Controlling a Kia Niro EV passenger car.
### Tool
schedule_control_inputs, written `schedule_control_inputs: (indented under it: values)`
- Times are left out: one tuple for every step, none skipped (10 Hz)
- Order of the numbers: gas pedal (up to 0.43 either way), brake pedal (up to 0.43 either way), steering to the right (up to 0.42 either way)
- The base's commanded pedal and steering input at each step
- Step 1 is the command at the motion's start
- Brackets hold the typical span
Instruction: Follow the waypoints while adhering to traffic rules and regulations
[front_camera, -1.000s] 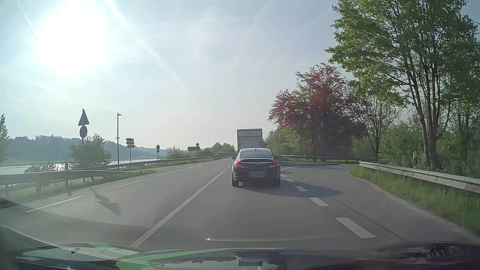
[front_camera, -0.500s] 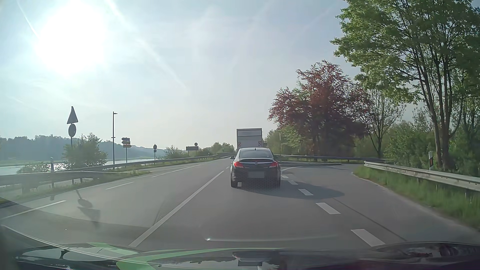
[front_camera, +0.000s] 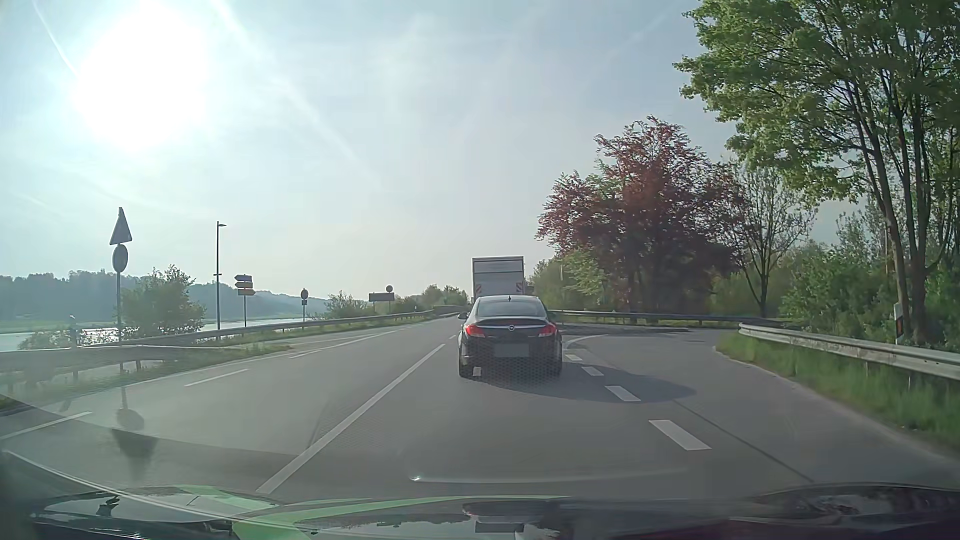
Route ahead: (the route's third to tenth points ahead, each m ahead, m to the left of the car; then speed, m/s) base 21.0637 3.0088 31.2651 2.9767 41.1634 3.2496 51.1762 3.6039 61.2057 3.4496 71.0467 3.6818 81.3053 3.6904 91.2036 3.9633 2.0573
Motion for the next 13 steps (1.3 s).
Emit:
schedule_control_inputs:
  values:
    - [0.0, 0.0, 0.004]
    - [0.0, 0.0, 0.004]
    - [0.0, 0.0, 0.003]
    - [0.0, 0.0, 0.001]
    - [0.0, 0.0, 0.0]
    - [0.0, 0.0, -0.005]
    - [0.0, 0.0, -0.01]
    - [0.0, 0.0, -0.012]
    - [0.0, 0.0, -0.012]
    - [0.0, 0.0, -0.012]
    - [0.0, 0.0, -0.012]
    - [0.0, 0.0, -0.013]
    - [0.0, 0.0, -0.013]
